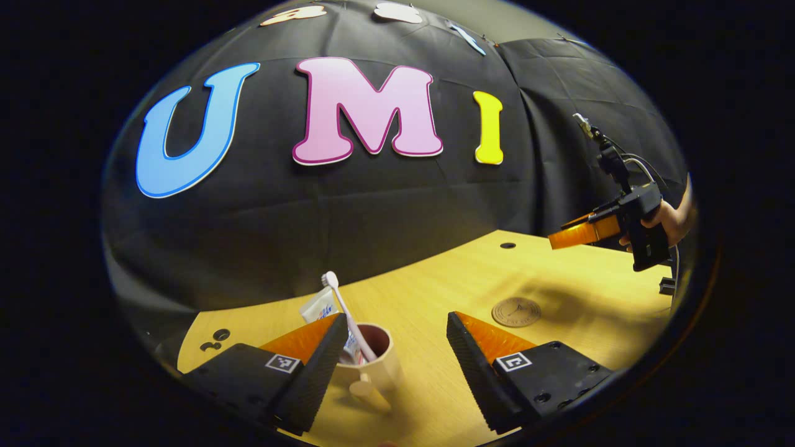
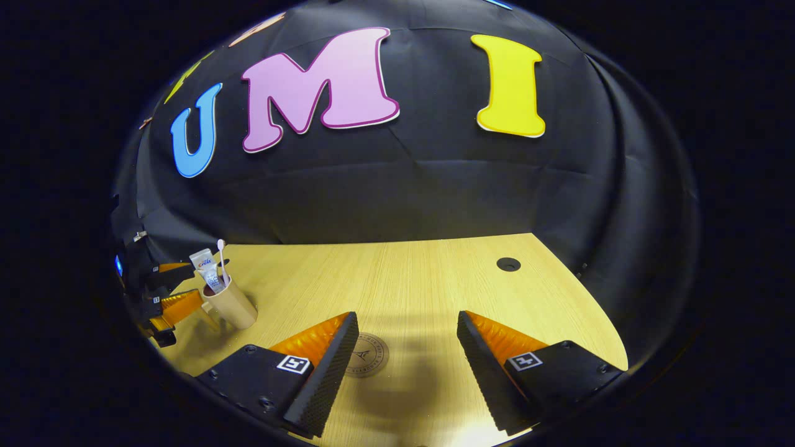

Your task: Put the toothbrush and toothpaste on the desktop into the cup, then pick up the cup and place it on the coaster on the desktop.

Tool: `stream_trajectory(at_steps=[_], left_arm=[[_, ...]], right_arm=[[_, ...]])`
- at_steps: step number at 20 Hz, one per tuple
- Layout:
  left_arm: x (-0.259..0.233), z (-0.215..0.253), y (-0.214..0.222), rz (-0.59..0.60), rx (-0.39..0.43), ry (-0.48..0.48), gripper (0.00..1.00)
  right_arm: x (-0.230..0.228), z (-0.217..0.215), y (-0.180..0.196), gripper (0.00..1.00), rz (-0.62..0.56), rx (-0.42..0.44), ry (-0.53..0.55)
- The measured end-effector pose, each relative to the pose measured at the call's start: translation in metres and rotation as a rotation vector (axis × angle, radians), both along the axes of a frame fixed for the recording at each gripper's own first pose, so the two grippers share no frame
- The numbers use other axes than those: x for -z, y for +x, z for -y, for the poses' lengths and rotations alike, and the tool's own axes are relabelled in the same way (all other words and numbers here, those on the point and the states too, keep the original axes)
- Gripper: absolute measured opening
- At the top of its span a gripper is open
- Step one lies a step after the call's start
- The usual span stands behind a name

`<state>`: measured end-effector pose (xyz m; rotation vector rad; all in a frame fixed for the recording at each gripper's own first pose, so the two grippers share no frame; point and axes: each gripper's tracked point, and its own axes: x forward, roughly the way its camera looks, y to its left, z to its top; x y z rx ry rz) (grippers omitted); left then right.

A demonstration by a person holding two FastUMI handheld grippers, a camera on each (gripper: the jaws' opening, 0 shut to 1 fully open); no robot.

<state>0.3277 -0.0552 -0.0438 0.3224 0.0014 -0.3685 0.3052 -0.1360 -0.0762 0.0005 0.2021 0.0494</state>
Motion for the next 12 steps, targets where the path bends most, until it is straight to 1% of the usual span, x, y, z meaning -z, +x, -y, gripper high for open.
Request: stream_trajectory(at_steps=[2, 6, 12], left_arm=[[0.006, -0.01, -0.008, -0.052, -0.043, 0.012, 0.98], [0.014, -0.029, -0.011, -0.176, -0.126, -0.009, 0.98], [0.032, -0.043, -0.002, -0.4, -0.199, -0.09, 0.99]], right_arm=[[-0.001, 0.004, -0.007, 0.98, -0.015, 0.0, 0.004], [-0.006, 0.007, -0.024, 0.98, -0.029, -0.025, 0.002], [0.006, 0.008, -0.037, 0.98, -0.073, -0.06, 0.004]])
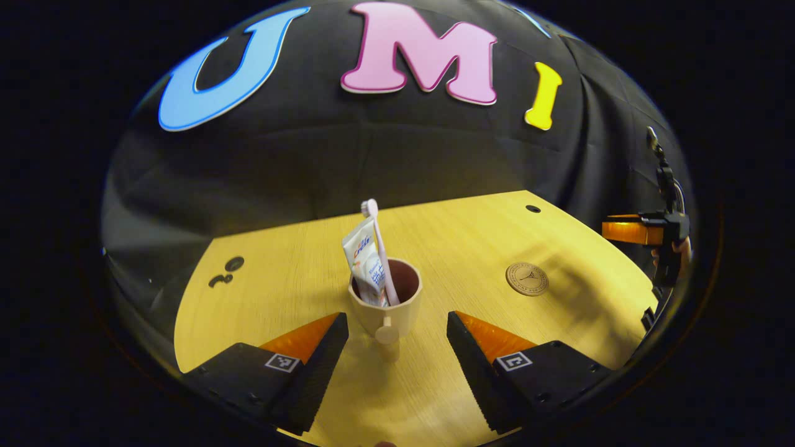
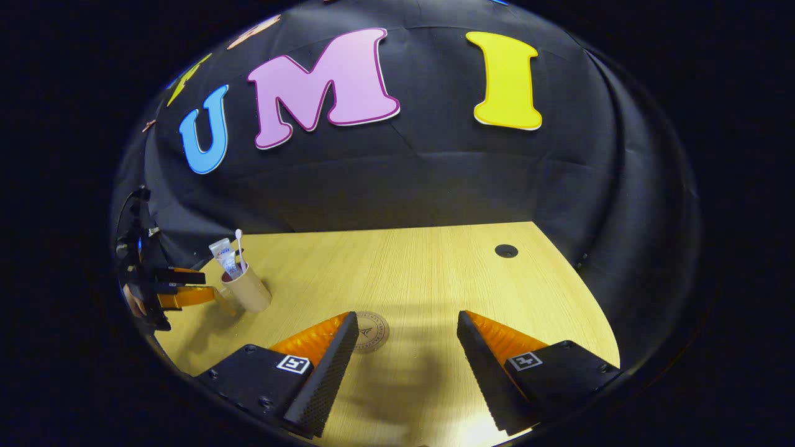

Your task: Put the toothbrush and toothpaste on the desktop into the cup, then pick up the cup and place it on the coaster on the desktop.

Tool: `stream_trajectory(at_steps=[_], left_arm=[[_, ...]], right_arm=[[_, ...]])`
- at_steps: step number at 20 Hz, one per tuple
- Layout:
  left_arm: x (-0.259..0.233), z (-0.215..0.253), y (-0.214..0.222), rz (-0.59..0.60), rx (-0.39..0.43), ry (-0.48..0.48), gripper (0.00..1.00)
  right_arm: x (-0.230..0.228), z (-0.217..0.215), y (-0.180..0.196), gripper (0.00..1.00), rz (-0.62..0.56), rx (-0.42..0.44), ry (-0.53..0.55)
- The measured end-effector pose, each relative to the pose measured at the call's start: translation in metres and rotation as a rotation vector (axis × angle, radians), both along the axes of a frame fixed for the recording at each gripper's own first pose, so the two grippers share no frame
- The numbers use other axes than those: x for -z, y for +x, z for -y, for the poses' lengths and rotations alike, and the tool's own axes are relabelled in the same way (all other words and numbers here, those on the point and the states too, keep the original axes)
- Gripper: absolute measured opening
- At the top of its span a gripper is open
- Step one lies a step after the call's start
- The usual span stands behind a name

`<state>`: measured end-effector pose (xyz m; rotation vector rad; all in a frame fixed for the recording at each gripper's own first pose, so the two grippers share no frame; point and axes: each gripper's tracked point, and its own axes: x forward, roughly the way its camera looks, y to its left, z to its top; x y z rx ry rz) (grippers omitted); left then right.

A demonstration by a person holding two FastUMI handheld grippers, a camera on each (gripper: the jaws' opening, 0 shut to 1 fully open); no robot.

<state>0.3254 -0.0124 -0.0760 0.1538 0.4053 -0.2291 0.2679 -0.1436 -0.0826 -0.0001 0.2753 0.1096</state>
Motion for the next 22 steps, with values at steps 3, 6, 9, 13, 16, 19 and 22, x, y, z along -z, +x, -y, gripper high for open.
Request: stream_trajectory(at_steps=[3, 6, 9, 13, 16, 19, 22], left_arm=[[0.021, -0.005, 0.013, -0.158, -0.031, -0.012, 0.99], [0.034, -0.002, 0.02, -0.252, -0.033, -0.024, 0.97], [0.043, 0.001, 0.03, -0.311, -0.037, 0.015, 0.96], [0.059, 0.003, 0.037, -0.398, -0.053, 0.062, 0.96], [0.066, 0.003, 0.039, -0.452, -0.082, 0.037, 0.9], [0.066, 0.0, 0.04, -0.478, -0.106, 0.019, 0.73], [0.067, 0.001, 0.042, -0.493, -0.116, 0.028, 0.45]], right_arm=[[0.01, 0.01, -0.004, 0.98, -0.035, 0.009, 0.013], [0.011, 0.011, -0.01, 0.98, -0.039, -0.001, -0.005], [0.01, 0.014, -0.01, 0.98, -0.029, -0.014, -0.032], [0.015, 0.029, -0.011, 0.98, -0.046, -0.005, -0.03], [0.016, 0.043, -0.013, 0.98, -0.052, 0.02, -0.026], [0.02, 0.052, -0.017, 0.98, -0.063, 0.03, -0.024], [0.025, 0.054, -0.024, 0.98, -0.077, 0.023, -0.031]])
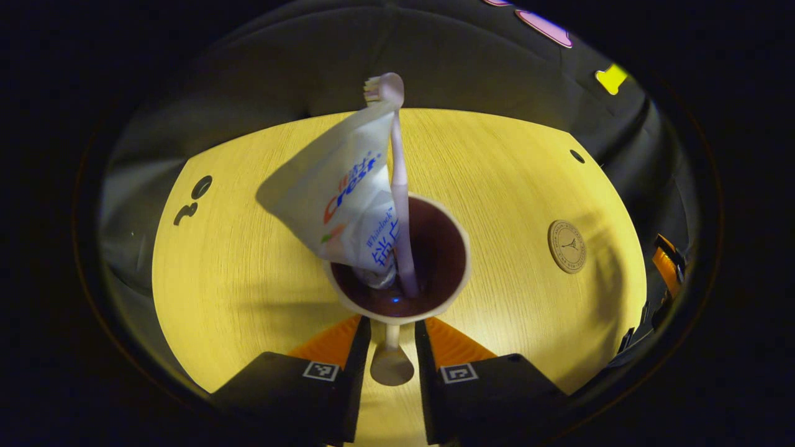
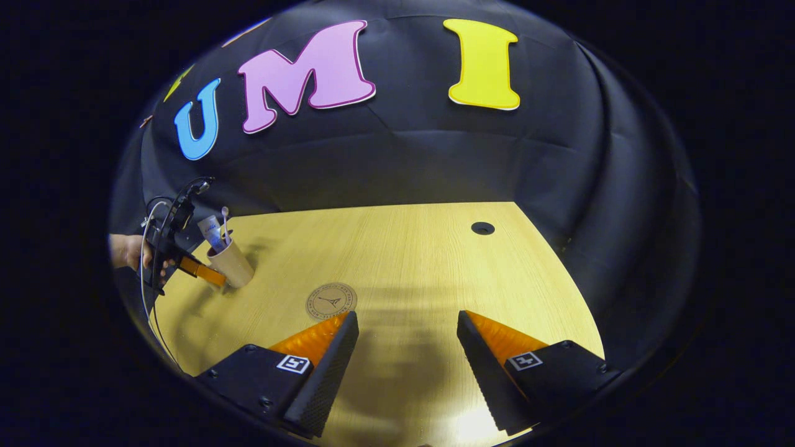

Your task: Put the toothbrush and toothpaste on the desktop into the cup, then pick up the cup and place it on the coaster on the desktop.

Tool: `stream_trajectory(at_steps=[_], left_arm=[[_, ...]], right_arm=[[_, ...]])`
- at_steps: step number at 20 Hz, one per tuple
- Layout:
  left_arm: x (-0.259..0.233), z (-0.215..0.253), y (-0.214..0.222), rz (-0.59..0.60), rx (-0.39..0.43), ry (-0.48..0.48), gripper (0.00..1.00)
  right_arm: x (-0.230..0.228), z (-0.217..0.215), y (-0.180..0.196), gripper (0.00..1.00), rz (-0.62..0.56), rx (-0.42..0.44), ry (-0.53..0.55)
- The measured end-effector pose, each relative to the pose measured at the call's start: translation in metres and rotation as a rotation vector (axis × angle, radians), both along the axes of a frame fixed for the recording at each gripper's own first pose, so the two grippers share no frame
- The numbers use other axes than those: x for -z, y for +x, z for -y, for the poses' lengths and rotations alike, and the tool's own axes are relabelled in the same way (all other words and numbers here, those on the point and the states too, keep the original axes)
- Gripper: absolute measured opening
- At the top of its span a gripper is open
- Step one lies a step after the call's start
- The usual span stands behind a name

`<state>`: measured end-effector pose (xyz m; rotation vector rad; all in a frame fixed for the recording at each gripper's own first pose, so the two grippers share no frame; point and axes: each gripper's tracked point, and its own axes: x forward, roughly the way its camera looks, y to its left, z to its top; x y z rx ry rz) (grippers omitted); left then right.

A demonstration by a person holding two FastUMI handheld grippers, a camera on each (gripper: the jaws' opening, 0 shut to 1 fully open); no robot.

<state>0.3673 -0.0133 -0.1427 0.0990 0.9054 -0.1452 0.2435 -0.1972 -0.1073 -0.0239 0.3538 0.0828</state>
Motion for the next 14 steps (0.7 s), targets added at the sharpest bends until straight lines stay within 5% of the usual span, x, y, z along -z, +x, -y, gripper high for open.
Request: stream_trajectory(at_steps=[5, 14], left_arm=[[0.001, 0.001, -0.001, -0.021, -0.015, 0.01, 0.32], [-0.007, 0.004, -0.002, 0.016, -0.053, 0.007, 0.28]], right_arm=[[0.003, 0.0, -0.005, 0.98, -0.008, -0.01, -0.01], [0.0, 0.012, -0.012, 0.98, -0.001, 0.008, -0.022]])
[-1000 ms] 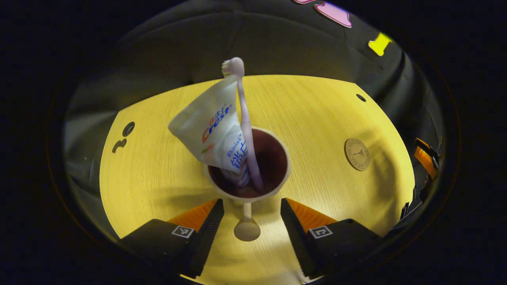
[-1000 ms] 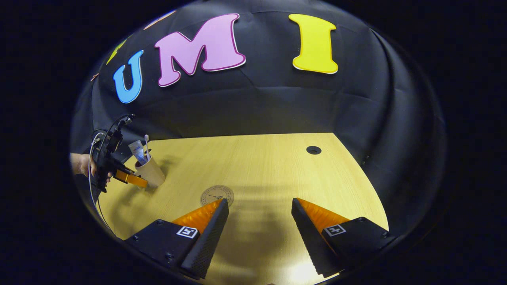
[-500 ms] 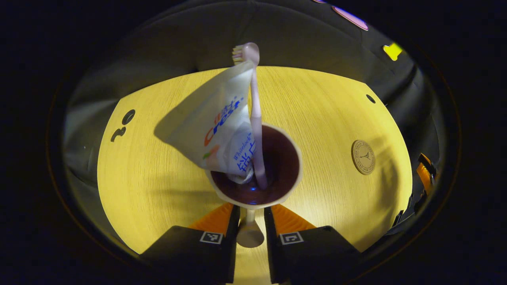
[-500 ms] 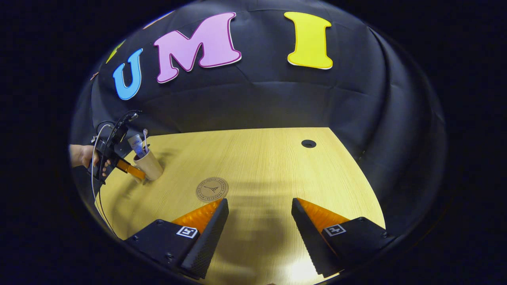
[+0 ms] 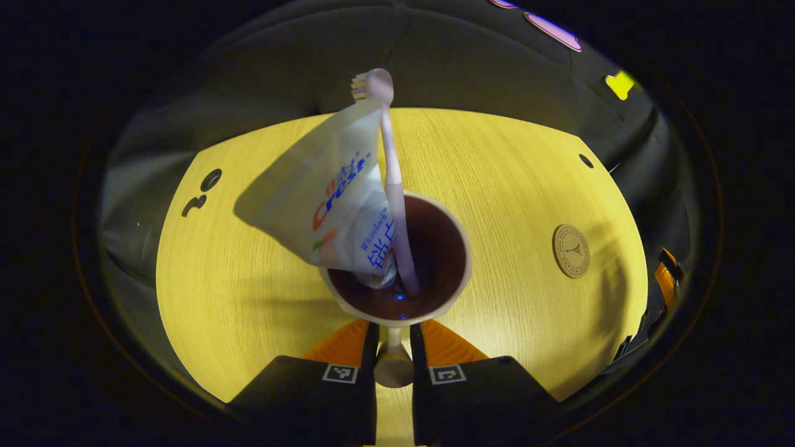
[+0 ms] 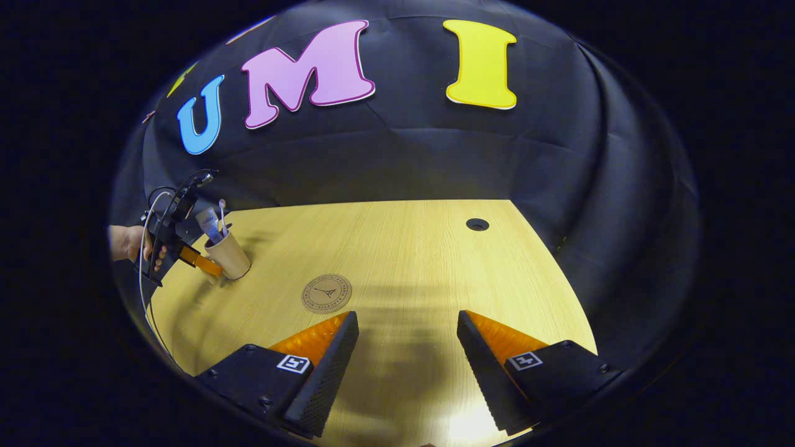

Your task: Put the toothbrush and toothpaste on the desktop into the cup, then pick up the cup and place it on the coaster on the desktop.

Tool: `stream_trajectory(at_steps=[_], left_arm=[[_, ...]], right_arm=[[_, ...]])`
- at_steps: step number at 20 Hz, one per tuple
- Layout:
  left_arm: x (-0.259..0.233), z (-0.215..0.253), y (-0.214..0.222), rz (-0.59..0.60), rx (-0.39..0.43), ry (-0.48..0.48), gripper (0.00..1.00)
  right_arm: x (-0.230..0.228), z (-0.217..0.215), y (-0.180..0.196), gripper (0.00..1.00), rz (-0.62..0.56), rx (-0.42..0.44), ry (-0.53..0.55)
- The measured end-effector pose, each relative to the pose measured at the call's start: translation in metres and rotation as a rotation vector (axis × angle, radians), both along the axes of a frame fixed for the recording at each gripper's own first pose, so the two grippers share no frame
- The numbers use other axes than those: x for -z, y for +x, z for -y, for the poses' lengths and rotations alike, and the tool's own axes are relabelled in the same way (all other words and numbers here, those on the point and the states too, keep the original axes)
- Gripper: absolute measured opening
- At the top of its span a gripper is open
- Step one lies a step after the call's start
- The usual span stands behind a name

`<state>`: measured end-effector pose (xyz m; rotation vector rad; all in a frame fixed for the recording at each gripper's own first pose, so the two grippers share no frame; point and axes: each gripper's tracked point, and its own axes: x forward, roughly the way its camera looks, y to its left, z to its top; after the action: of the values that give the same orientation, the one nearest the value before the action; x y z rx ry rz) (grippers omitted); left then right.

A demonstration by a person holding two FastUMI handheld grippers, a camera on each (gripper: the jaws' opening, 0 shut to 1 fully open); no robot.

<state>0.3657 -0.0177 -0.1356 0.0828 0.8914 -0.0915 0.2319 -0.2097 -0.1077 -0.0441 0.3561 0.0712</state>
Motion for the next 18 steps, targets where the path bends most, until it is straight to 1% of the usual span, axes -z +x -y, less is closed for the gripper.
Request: stream_trajectory(at_steps=[2, 5, 6, 7, 8, 11, 12, 13, 16, 18], left_arm=[[-0.01, -0.001, -0.006, 0.013, 0.012, 0.019, 0.27], [-0.032, 0.022, -0.012, 0.042, 0.063, 0.02, 0.27], [-0.038, 0.032, -0.013, 0.049, 0.088, 0.019, 0.31], [-0.042, 0.044, -0.014, 0.056, 0.123, 0.027, 0.31], [-0.047, 0.059, -0.015, 0.06, 0.163, 0.038, 0.27], [-0.054, 0.107, -0.014, 0.071, 0.258, 0.034, 0.27], [-0.056, 0.121, -0.013, 0.072, 0.285, 0.032, 0.31], [-0.054, 0.131, -0.012, 0.069, 0.311, 0.036, 0.27], [-0.048, 0.159, -0.009, 0.05, 0.392, 0.08, 0.27], [-0.043, 0.183, -0.01, 0.026, 0.44, 0.091, 0.27]], right_arm=[[0.0, 0.003, -0.001, 0.98, 0.001, 0.005, 0.001], [0.0, 0.002, -0.007, 0.98, -0.002, 0.008, 0.012], [0.001, 0.001, -0.007, 0.98, -0.004, 0.007, 0.012], [0.002, 0.001, -0.009, 0.98, -0.006, 0.007, 0.015], [0.003, 0.0, -0.01, 0.98, -0.01, 0.006, 0.019], [0.007, 0.0, -0.018, 0.98, -0.016, 0.006, 0.019], [0.006, 0.003, -0.019, 0.98, -0.017, 0.008, 0.015], [0.005, 0.006, -0.021, 0.98, -0.015, 0.012, 0.018], [0.001, 0.014, -0.027, 0.98, -0.001, 0.035, 0.035], [0.002, 0.023, -0.032, 0.98, 0.002, 0.054, 0.039]])
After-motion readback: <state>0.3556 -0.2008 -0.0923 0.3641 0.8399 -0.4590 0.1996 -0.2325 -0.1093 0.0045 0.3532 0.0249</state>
